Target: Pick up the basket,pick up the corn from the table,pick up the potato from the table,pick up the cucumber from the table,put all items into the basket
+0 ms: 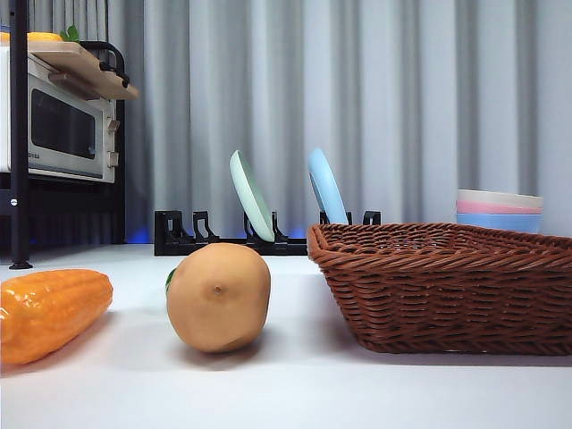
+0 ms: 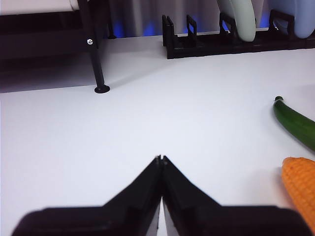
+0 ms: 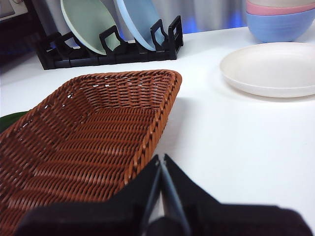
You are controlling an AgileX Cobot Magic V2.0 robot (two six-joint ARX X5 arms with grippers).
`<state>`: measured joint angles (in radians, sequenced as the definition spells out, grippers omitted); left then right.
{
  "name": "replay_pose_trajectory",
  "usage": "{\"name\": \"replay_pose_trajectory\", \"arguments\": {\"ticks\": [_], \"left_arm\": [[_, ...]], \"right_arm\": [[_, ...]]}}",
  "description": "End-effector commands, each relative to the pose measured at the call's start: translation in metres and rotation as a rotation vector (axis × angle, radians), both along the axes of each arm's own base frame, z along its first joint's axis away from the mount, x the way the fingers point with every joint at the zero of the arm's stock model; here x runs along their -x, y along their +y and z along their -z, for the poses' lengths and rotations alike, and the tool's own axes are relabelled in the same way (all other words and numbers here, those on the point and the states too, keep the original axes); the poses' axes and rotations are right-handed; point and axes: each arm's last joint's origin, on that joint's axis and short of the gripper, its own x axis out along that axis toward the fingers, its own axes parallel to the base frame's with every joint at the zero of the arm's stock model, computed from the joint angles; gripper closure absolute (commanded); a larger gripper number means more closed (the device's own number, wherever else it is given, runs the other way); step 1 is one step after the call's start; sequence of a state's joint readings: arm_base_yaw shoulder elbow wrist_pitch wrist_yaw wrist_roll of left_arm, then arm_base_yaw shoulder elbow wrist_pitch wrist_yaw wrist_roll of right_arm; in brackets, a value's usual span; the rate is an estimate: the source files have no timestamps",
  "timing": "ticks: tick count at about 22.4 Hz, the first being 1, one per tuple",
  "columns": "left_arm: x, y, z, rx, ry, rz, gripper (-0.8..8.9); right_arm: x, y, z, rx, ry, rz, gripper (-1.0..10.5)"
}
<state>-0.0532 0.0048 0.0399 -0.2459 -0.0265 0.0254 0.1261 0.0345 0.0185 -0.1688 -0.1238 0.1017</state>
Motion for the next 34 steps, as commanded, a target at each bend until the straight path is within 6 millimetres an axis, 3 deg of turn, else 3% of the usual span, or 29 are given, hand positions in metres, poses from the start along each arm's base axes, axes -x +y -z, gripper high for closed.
{"name": "replay_pose_trajectory", "arguments": {"ticks": [1, 8, 15, 22, 34], "left_arm": [[-0.001, 0.0, 0.004, -0.002, 0.008, -0.001, 8.16], [-0.001, 0.0, 0.004, 0.02, 0.007, 0.003, 8.16], [-0.001, -0.003, 0.004, 0.323, 0.03, 0.03, 8.17], [-0.001, -0.003, -0.002, 0.368, -0.02, 0.038, 8.2], [0.003, -0.003, -0.059, 0.364, -0.085, 0.052, 8.21]], "right_arm": [[0.0, 0.0, 0.004, -0.007, 0.025, 0.001, 9.5], [0.0, 0.0, 0.004, -0.052, 0.031, 0.009, 9.5], [0.0, 0.0, 0.004, -0.297, 0.094, 0.058, 9.5], [0.0, 0.0, 0.001, -0.323, 0.082, 0.059, 9.5], [-0.006, 0.001, -0.047, -0.25, 0.058, 0.05, 9.6]]}}
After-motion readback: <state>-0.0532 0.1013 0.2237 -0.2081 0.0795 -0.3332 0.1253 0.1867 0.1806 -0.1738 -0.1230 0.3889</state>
